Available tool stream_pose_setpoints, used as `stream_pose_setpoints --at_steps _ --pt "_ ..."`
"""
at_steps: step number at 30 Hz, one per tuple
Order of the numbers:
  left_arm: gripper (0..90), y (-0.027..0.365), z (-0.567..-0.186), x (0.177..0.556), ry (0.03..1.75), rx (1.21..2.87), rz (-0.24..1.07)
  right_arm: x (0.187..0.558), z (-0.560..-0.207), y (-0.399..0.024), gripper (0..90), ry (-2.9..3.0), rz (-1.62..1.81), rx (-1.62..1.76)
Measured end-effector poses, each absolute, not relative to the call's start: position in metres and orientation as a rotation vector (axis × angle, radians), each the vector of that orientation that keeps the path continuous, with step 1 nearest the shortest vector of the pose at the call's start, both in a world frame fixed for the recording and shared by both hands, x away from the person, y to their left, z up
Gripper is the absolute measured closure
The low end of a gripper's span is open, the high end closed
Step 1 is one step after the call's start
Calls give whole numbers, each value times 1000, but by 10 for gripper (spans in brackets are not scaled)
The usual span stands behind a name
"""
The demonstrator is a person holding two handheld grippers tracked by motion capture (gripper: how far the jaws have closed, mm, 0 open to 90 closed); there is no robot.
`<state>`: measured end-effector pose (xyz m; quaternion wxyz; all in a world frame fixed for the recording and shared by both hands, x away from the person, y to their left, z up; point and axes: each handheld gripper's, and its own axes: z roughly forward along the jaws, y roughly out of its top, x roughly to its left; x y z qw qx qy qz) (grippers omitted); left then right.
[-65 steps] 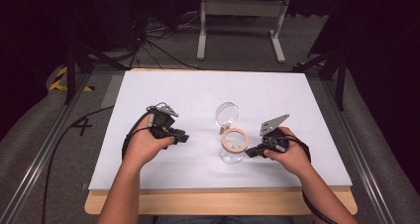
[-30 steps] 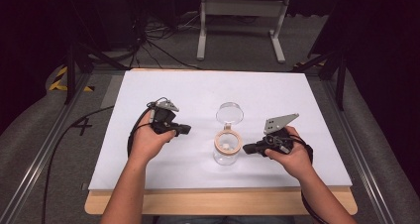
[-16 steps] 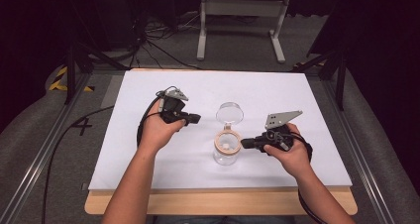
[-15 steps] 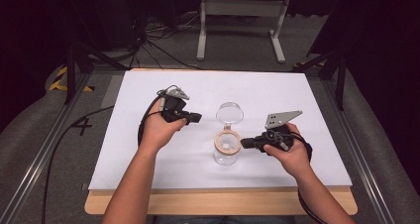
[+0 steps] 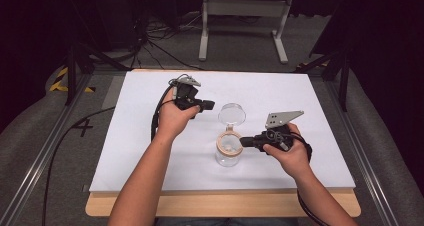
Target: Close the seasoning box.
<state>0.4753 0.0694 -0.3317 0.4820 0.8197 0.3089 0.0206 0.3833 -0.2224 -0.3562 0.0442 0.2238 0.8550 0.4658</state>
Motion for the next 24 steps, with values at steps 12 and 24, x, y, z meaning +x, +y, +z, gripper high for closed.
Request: stream_pose_setpoints --at_steps 12,24 --pt "884 54 -327 468 692 2018 37 388 -354 -223 900 2564 1475 748" --pt "877 51 -322 453 620 2085 53 389 -354 -222 900 2559 1512 761"
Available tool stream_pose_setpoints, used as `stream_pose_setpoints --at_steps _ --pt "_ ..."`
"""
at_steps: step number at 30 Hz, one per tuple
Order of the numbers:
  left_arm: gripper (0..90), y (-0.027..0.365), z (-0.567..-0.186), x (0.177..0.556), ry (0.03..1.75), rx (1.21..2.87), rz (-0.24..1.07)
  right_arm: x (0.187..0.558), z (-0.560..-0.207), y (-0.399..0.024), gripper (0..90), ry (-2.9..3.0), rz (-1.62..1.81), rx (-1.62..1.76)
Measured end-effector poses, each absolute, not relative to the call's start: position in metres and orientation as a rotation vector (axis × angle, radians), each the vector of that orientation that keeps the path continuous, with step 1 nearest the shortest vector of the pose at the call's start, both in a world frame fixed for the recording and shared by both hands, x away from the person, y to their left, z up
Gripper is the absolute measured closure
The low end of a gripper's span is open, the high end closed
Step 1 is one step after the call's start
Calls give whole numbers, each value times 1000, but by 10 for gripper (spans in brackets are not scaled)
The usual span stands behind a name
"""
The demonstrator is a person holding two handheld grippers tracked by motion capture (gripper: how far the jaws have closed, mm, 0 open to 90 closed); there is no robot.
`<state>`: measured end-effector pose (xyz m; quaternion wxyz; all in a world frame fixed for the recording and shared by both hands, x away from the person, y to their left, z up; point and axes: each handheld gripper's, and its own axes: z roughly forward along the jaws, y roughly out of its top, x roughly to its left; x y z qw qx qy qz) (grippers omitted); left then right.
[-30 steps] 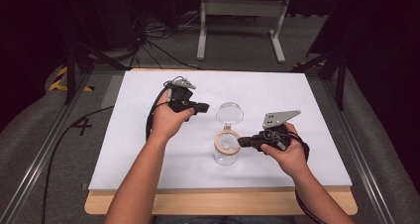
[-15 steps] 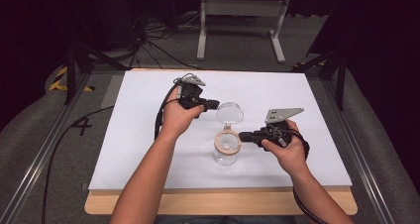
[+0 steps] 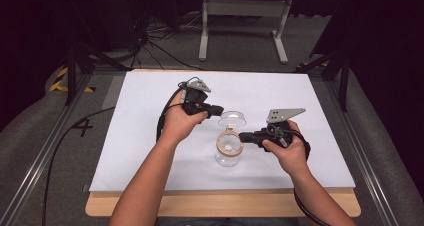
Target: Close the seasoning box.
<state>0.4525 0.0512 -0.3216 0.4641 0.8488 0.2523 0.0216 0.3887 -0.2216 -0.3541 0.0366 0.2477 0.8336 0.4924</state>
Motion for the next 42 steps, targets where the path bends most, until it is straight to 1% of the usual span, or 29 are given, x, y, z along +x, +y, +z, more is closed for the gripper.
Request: stream_pose_setpoints --at_steps 14,22,31,35,37,42 --pt "859 60 -316 440 602 2123 49 385 -351 -222 900 2591 1501 743" --pt "855 85 -315 420 637 2161 63 380 -347 -221 900 2632 1468 698" --pt "850 111 -332 395 686 2197 65 374 -347 -217 900 2687 1409 665" --pt "856 117 -340 396 715 2246 61 372 -348 -218 900 2709 1381 663" --pt "856 121 -342 396 718 2243 36 372 -349 -219 900 2714 1373 668" --pt "848 124 -344 394 728 2258 27 372 -352 -220 900 2736 1356 663"
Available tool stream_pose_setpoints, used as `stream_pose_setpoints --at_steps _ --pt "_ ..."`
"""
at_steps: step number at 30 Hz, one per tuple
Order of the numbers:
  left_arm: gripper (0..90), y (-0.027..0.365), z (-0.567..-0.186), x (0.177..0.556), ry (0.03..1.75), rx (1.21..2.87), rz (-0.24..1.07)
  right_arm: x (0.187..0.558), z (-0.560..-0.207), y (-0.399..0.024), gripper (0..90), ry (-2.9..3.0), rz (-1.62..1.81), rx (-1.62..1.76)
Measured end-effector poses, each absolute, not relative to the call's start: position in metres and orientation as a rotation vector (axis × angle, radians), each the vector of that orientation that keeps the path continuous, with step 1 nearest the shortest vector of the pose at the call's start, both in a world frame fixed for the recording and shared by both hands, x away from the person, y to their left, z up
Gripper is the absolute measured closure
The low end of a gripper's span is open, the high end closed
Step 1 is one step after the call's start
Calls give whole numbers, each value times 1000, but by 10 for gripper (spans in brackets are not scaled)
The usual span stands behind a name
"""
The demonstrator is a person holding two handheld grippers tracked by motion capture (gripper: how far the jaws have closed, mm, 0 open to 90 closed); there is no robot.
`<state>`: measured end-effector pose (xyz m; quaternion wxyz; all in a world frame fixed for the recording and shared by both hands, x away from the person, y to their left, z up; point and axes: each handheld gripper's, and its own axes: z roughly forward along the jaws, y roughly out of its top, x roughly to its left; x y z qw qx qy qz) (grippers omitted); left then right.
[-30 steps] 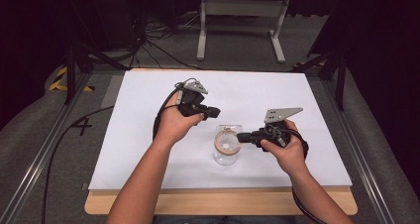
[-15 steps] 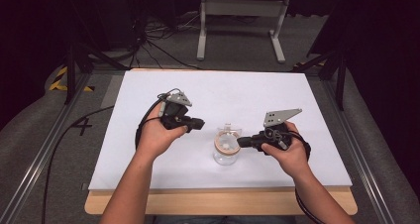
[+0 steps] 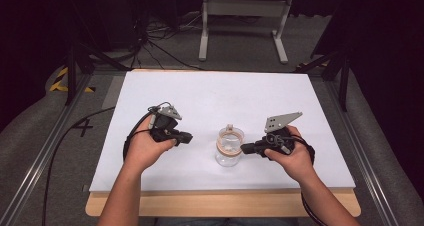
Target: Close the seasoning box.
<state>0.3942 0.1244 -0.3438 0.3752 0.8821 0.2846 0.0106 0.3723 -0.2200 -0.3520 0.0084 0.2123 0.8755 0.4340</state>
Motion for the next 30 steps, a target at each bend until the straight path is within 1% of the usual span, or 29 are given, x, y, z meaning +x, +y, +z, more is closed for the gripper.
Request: stream_pose_setpoints --at_steps 5,9,14,19,23,26,28,30 --pt "842 120 -348 396 724 2272 2 372 -355 -218 900 2768 1319 664" --pt "834 118 -350 397 712 2307 1 372 -356 -218 900 2789 1300 667" --pt "831 119 -350 397 719 2307 0 371 -356 -218 900 2797 1291 666" --pt "815 120 -350 396 732 2277 15 371 -354 -220 900 2785 1302 663" --pt "773 124 -349 396 760 2235 35 372 -347 -228 896 2732 1342 674" --pt "736 132 -349 394 790 2201 51 374 -339 -239 821 2673 1378 710" --pt "723 138 -349 392 815 2189 56 377 -333 -248 792 2626 1391 731" --pt "712 142 -349 392 828 2187 62 378 -331 -251 784 2614 1389 741"
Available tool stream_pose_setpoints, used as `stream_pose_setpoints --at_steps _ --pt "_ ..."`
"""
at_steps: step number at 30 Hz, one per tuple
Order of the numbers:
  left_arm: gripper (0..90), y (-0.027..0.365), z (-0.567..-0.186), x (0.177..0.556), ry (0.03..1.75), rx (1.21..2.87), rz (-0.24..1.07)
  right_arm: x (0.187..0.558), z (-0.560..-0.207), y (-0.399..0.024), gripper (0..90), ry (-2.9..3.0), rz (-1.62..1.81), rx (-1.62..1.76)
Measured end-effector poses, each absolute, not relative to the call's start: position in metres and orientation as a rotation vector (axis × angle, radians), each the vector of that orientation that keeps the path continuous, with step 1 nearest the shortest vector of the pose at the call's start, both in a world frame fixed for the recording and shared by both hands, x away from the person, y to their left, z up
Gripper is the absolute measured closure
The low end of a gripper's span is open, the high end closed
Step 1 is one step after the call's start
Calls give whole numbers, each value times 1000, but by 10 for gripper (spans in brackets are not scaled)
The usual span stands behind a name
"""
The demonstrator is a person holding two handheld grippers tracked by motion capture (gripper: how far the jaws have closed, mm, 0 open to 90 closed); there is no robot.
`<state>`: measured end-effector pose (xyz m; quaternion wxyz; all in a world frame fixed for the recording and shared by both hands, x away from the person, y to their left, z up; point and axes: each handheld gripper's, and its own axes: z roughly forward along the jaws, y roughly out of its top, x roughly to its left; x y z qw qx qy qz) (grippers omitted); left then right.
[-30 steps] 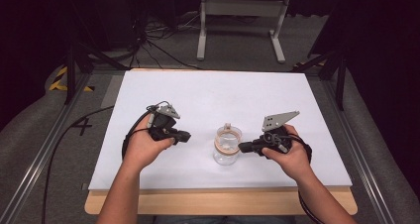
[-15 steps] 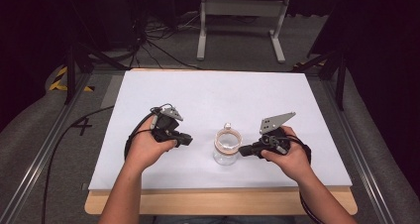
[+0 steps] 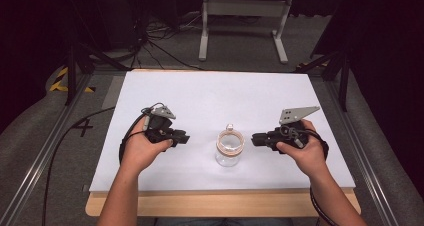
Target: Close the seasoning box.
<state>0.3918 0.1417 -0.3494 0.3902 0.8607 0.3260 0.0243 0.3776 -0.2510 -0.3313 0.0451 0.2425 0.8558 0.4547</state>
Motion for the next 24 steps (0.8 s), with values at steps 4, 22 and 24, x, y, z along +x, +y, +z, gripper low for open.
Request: stream_pose_setpoints --at_steps 4,22,24 --pt "709 157 -352 390 876 2171 79 386 -325 -271 740 2544 1401 802" --pt "665 181 -374 403 968 2138 125 422 -358 -332 577 2407 1237 1043" --pt "661 182 -378 405 979 2133 125 426 -365 -336 560 2406 1214 1064"
